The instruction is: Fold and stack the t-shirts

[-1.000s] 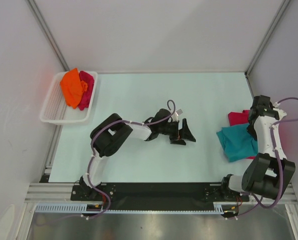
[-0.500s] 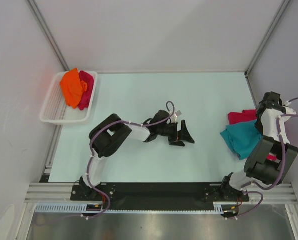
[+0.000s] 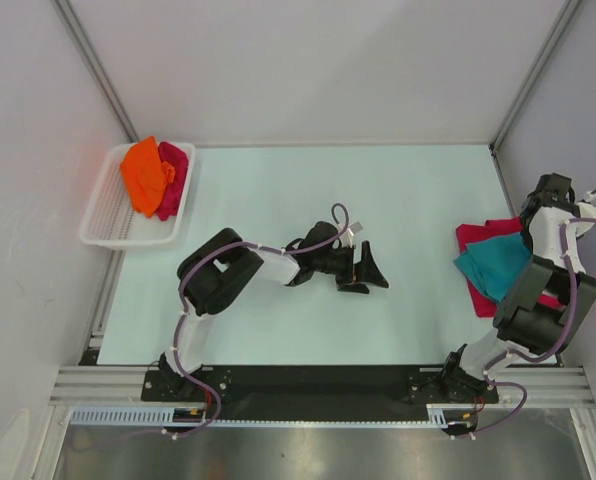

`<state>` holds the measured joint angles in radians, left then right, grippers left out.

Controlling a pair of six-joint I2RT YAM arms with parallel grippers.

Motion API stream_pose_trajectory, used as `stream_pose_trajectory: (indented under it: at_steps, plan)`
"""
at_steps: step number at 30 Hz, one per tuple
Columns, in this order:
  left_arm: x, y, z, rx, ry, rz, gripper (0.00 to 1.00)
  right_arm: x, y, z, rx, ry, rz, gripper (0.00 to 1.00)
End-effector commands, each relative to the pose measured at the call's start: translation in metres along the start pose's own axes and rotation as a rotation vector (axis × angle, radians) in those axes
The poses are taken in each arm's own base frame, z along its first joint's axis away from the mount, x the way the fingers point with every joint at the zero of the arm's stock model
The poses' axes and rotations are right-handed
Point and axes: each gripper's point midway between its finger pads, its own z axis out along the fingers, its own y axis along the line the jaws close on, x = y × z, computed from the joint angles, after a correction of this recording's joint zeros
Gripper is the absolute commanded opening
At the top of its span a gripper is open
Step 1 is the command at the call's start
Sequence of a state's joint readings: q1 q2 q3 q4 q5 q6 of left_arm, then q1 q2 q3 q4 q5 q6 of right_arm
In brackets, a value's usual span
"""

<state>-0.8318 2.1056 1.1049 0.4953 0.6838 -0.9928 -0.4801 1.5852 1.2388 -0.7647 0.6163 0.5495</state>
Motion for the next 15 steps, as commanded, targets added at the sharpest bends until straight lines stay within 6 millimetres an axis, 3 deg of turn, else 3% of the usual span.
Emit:
stream_pose_trajectory:
  at_steps: [1,7,13,15]
  plan:
    - [-0.003,-0.011,-0.007,0.011,-0.026,0.048,1.00,-0.038,-0.006,-0.002,0.041,-0.110,0.098,0.00]
    - [-0.002,-0.009,-0.007,0.013,-0.022,0.043,1.00,-0.033,-0.015,0.001,0.061,-0.124,0.098,0.00]
    - [-0.004,-0.006,-0.010,0.013,-0.028,0.040,0.99,-0.026,-0.011,0.004,0.056,-0.096,0.070,0.00]
    - [-0.003,-0.006,-0.011,0.016,-0.028,0.040,1.00,-0.026,-0.007,0.002,0.051,-0.090,0.059,0.16]
